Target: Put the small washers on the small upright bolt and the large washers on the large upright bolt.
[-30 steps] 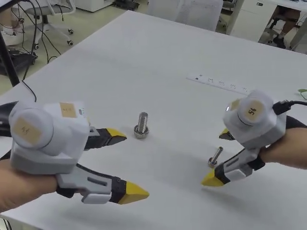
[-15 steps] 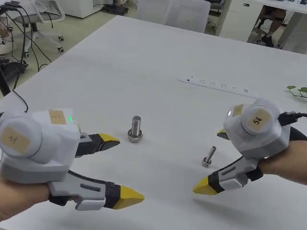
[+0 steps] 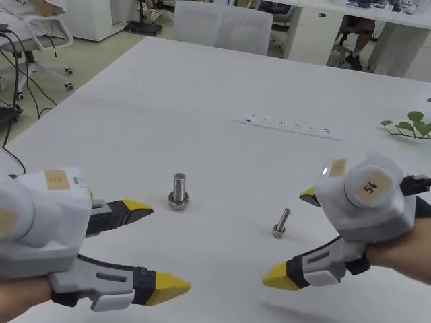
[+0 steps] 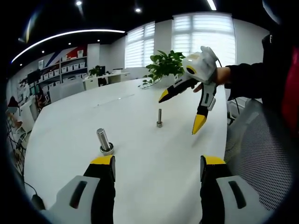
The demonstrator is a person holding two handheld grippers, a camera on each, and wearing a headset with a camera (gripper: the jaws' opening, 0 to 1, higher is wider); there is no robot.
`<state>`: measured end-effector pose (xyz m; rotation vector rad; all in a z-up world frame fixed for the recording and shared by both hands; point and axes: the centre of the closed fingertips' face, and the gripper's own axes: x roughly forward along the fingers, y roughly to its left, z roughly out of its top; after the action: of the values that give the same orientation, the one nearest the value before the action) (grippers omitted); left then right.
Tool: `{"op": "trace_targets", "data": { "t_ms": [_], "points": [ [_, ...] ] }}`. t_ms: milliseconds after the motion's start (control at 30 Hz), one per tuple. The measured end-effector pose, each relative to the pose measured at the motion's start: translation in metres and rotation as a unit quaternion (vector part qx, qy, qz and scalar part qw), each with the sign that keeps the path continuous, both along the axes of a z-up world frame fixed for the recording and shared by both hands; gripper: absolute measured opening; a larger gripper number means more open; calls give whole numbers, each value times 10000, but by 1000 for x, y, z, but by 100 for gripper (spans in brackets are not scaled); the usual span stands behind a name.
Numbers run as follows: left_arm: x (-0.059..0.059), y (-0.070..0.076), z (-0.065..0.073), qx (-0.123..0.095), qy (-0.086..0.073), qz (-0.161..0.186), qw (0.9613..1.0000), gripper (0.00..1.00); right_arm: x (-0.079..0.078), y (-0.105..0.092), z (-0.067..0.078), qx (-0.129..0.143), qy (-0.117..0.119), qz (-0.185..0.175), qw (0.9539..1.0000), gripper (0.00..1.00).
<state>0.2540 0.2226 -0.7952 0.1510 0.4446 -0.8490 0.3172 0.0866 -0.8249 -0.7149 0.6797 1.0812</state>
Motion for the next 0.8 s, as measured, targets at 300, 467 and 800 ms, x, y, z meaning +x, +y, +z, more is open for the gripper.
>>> {"op": "trace_targets", "data": {
  "t_ms": [300, 467, 800],
  "points": [
    [-12, 4, 2, -7, 10, 29, 10000, 74, -27, -7, 11, 273, 5, -163, 9995, 95],
    [-18, 9, 5, -40, 12, 87, 10000, 74, -45, -14, 12, 383, 42, -294, 9988, 95],
    [-32, 9, 9, -109, 40, 69, 9999, 74, -68, -17, 19, 1087, 220, -685, 9915, 92]
  ]
}}
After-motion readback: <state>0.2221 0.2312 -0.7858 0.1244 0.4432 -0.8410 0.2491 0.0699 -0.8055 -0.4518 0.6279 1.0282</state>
